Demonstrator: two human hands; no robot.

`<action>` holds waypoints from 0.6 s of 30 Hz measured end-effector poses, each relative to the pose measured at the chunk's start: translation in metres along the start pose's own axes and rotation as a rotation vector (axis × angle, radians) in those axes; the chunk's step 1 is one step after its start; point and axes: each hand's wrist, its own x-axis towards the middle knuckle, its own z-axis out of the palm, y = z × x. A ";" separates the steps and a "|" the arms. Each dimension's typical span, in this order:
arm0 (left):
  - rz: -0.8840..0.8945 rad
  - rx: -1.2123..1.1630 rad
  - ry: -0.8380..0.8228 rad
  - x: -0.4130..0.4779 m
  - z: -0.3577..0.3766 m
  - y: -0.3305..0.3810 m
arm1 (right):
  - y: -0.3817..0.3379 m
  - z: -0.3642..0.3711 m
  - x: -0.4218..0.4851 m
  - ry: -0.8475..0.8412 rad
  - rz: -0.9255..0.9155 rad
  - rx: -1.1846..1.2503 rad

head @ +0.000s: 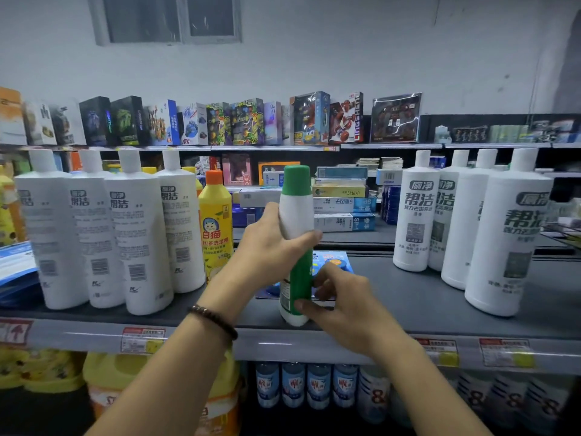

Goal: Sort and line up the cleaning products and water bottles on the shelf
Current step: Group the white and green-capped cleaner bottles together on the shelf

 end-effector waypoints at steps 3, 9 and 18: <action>-0.029 -0.121 -0.131 0.006 -0.014 -0.006 | 0.008 -0.007 0.008 -0.065 -0.011 0.030; -0.023 -0.272 -0.302 0.014 -0.034 -0.013 | 0.001 -0.004 0.016 -0.117 0.055 0.070; 0.041 -0.172 -0.064 0.015 -0.025 -0.007 | -0.014 0.019 0.008 0.032 0.194 -0.152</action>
